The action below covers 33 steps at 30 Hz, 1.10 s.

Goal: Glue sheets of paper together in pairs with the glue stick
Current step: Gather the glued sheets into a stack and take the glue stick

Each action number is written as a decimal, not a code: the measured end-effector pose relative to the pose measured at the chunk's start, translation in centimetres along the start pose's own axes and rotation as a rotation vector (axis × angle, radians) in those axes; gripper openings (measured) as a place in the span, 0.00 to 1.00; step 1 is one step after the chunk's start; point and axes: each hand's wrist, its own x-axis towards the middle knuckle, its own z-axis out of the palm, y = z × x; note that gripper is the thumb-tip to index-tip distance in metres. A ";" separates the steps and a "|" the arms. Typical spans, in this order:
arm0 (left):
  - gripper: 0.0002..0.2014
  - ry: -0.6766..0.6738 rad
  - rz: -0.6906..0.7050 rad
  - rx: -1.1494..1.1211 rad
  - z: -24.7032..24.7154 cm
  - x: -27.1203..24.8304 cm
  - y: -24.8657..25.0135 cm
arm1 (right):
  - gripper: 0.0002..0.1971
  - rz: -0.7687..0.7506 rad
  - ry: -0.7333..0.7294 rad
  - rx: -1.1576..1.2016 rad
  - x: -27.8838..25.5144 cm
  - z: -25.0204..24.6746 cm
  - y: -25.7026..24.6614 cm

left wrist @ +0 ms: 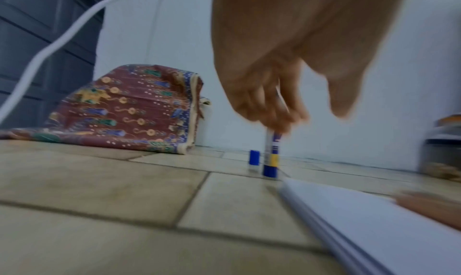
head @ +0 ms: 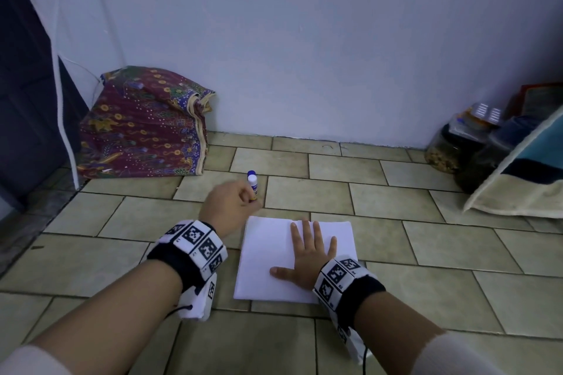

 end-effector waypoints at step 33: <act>0.16 0.091 0.128 -0.873 -1.9 1.0 5.5 | 0.25 -0.213 0.287 1.087 -2.6 -8.7 -1.1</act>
